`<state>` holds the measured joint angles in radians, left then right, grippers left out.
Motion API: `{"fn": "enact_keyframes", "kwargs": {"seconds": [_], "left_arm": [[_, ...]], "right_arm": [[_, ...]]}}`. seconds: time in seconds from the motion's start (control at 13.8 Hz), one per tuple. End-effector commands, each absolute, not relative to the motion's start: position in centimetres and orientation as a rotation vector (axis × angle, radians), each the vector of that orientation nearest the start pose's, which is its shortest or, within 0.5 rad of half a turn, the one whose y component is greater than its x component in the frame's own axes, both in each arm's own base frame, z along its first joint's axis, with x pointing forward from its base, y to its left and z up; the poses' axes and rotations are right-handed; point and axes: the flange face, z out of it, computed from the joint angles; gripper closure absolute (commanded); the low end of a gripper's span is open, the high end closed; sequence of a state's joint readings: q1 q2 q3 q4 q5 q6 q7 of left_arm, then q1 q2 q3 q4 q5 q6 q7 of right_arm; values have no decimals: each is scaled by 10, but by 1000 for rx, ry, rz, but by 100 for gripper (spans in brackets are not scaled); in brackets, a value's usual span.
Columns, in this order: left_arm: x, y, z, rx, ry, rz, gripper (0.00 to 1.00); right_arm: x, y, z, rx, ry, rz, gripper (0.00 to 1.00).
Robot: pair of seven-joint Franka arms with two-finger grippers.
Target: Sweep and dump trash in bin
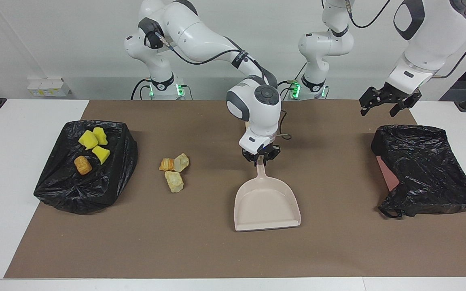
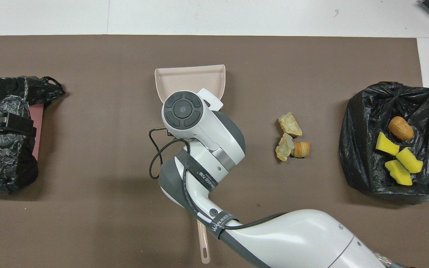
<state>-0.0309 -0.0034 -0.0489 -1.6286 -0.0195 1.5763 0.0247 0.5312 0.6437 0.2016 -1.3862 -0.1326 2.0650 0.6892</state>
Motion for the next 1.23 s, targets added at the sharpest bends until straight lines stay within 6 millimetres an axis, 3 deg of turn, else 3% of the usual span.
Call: {"fn": "enact_keyframes", "kwargs": {"seconds": [0.0, 0.07, 0.15, 0.29, 0.36, 0.58, 0.8, 0.94, 1.02, 1.09, 1.16], "left_arm": [[564, -61, 589, -3150, 206, 33, 0], [568, -73, 585, -3148, 235, 11, 0], [570, -79, 583, -3148, 247, -13, 0], [576, -94, 571, -3147, 282, -10, 0], [581, -105, 563, -3149, 277, -17, 0], [591, -164, 528, -3156, 240, -30, 0], [592, -212, 496, -3177, 111, -63, 0], [587, -263, 470, -3192, 83, -95, 0], [588, -272, 462, -3198, 70, -111, 0], [588, -276, 456, -3200, 76, -113, 0], [581, -293, 447, -3204, 109, -122, 0]], "right_arm": [[556, 454, 343, -3111, -83, -54, 47], [554, 454, 348, -3115, -90, -50, 30], [551, 449, 369, -3121, -91, -60, 0], [533, 438, 415, -3148, -157, -12, 0], [518, 431, 430, -3154, -168, 10, 0], [462, 410, 457, -3113, -203, 70, 0], [396, 413, 446, -3087, -233, 98, 0], [357, 398, 423, -3054, -233, 81, 0], [342, 396, 411, -3054, -235, 89, 0], [324, 407, 400, -3047, -273, 103, 0], [317, 409, 389, -3049, -263, 119, 0]]}}
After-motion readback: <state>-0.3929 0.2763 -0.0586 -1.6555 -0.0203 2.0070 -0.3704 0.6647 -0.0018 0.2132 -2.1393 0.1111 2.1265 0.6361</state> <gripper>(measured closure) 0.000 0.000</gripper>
